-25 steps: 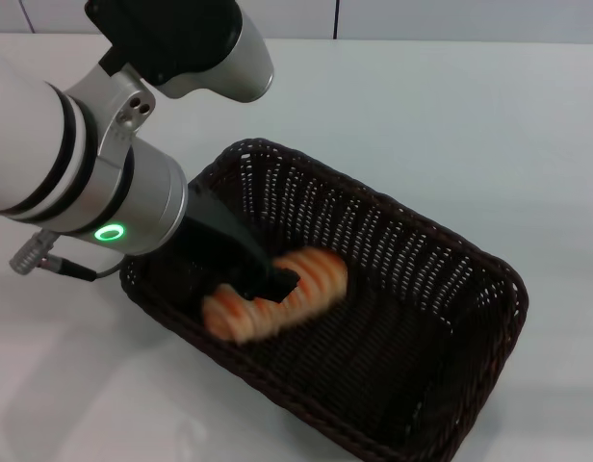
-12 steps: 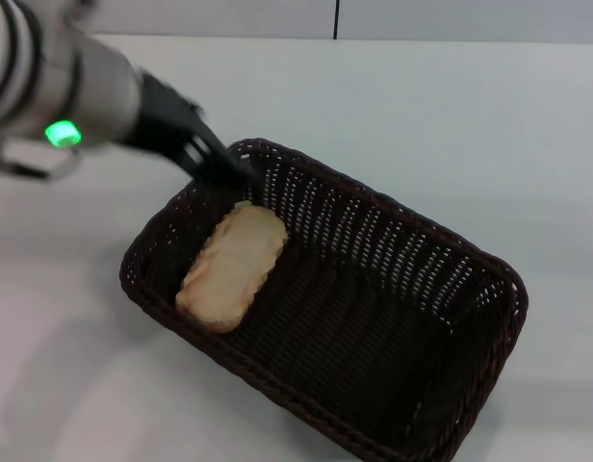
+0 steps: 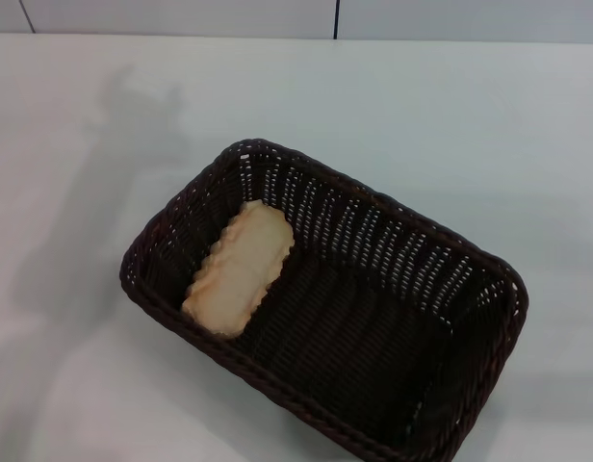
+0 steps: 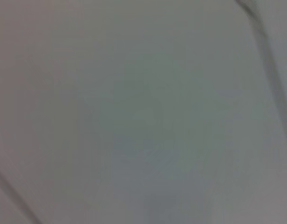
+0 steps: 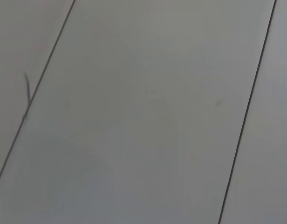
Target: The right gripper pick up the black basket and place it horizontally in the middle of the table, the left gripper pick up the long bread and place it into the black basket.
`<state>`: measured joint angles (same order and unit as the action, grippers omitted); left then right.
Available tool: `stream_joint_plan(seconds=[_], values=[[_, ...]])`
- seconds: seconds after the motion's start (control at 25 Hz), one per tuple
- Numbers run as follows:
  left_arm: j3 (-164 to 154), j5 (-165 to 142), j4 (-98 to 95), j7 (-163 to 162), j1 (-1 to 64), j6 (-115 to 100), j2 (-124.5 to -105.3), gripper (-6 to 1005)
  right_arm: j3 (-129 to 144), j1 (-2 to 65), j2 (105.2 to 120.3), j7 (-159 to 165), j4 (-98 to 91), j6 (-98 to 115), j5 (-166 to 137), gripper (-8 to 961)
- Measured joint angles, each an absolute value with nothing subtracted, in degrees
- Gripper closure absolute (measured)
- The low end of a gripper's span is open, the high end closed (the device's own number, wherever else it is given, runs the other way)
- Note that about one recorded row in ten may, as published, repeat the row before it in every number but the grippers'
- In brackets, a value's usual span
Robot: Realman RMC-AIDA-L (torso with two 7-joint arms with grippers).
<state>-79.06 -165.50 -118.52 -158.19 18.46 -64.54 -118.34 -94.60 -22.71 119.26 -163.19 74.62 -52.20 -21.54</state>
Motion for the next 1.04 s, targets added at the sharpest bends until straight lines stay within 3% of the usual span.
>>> stream_joint_plan(seconds=[0.08, 0.16, 0.2, 0.24, 0.28, 0.32, 0.4, 0.48, 0.52, 0.68, 1.04], values=[[-78.89, -162.96, -118.66, -158.44, 10.95, -50.5, -118.45, 138, -94.16, -22.43, 119.27, -162.24, 74.6, -51.7, -21.38, 568], [-79.25, -161.19, -118.67, -158.41, 7.86, -44.79, -118.45, 138, -93.96, -22.27, 119.28, -161.94, 74.65, -51.28, -21.27, 568], [-80.3, -157.63, -118.61, -158.16, 1.89, -33.88, -118.35, 138, -93.77, -21.73, 119.28, -160.29, 74.99, -49.72, -21.1, 568], [-80.3, -157.63, -118.61, -158.16, 1.89, -33.88, -118.35, 138, -93.77, -21.73, 119.28, -160.29, 74.99, -49.72, -21.1, 568], [-81.96, -154.98, -118.55, -157.96, -4.1, -23.08, -118.27, 138, -94.05, -21.22, 119.28, -158.12, 75.64, -48.25, -21.1, 568], [-81.96, -154.98, -118.55, -157.96, -4.1, -23.08, -118.27, 138, -94.05, -21.22, 119.28, -158.12, 75.64, -48.25, -21.1, 568], [-85.59, -153.75, -118.52, -157.88, -12.91, -8.61, -118.13, 138, -94.56, -20.95, 119.28, -156.02, 77.15, -46.34, -20.99, 568], [-86.23, -153.76, -118.52, -157.87, -14.38, -6.46, -118.12, 138, -95.11, -20.55, 119.27, -153.51, 79.88, -42.59, -20.52, 568], [-87.87, -153.92, -118.47, -157.87, -20.2, 0.44, -118.11, 138, -95.11, -20.55, 119.27, -153.51, 79.88, -42.59, -20.52, 568], [-89.87, -153.88, -118.16, -157.96, -26.4, 2.67, -118.18, 139, -95.39, -18.24, 119.0, -145.1, 84.34, -33.82, -20.47, 566], [-91.3, -153.4, -116.98, -158.23, -31.34, 2.6, -118.48, 139, -94.04, -12.68, 118.72, -127.24, 88.4, -21.11, -39.86, 564]])
